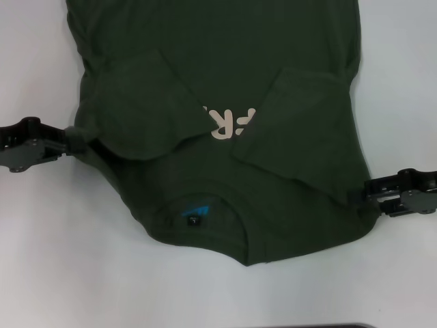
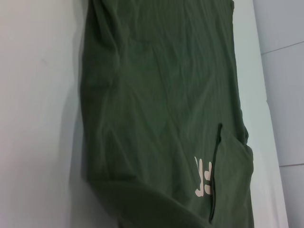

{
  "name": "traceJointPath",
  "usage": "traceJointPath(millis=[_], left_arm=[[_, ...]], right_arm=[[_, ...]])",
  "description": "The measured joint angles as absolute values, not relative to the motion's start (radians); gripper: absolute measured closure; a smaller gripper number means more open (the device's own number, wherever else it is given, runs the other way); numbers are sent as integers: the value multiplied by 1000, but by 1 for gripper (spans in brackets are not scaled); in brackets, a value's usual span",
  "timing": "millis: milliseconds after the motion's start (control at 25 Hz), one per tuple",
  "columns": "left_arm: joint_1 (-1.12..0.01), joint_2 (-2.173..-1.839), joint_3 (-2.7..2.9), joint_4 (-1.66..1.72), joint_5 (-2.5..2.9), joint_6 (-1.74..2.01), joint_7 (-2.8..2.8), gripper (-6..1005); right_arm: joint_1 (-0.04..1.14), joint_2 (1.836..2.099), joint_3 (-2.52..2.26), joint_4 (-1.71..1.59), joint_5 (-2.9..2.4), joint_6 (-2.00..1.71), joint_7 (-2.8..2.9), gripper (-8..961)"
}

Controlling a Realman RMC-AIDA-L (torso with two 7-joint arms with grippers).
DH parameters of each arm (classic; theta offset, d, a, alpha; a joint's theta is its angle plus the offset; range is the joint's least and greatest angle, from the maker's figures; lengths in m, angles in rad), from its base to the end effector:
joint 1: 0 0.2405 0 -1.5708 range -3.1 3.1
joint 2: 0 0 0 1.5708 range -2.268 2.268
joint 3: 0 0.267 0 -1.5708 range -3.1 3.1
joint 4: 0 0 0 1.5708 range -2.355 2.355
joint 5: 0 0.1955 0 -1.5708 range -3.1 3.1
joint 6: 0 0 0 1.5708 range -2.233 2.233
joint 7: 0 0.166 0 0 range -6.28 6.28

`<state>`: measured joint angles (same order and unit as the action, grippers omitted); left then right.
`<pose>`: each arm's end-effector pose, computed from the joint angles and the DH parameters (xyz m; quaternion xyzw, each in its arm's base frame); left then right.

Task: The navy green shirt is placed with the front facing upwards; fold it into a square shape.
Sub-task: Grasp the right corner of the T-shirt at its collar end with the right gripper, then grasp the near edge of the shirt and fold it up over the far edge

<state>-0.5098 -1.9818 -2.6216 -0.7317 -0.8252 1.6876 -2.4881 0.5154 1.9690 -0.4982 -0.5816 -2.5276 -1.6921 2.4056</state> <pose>-0.3081 0.3123 0.0239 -0.6965 -0.6958 -0.1705 0.0417 0.3336 0.2760 -0.0035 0.6933 -0.7166 -0.0765 0.0019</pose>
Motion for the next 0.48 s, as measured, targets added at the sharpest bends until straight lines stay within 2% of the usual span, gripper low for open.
traceJointPath(millis=[480], left_arm=[[-512,-1983,-2622,-732,-833,1688,-2489,964]], right_arm=[[519,1965,-506,-594,-2532,-1699,2401,373]])
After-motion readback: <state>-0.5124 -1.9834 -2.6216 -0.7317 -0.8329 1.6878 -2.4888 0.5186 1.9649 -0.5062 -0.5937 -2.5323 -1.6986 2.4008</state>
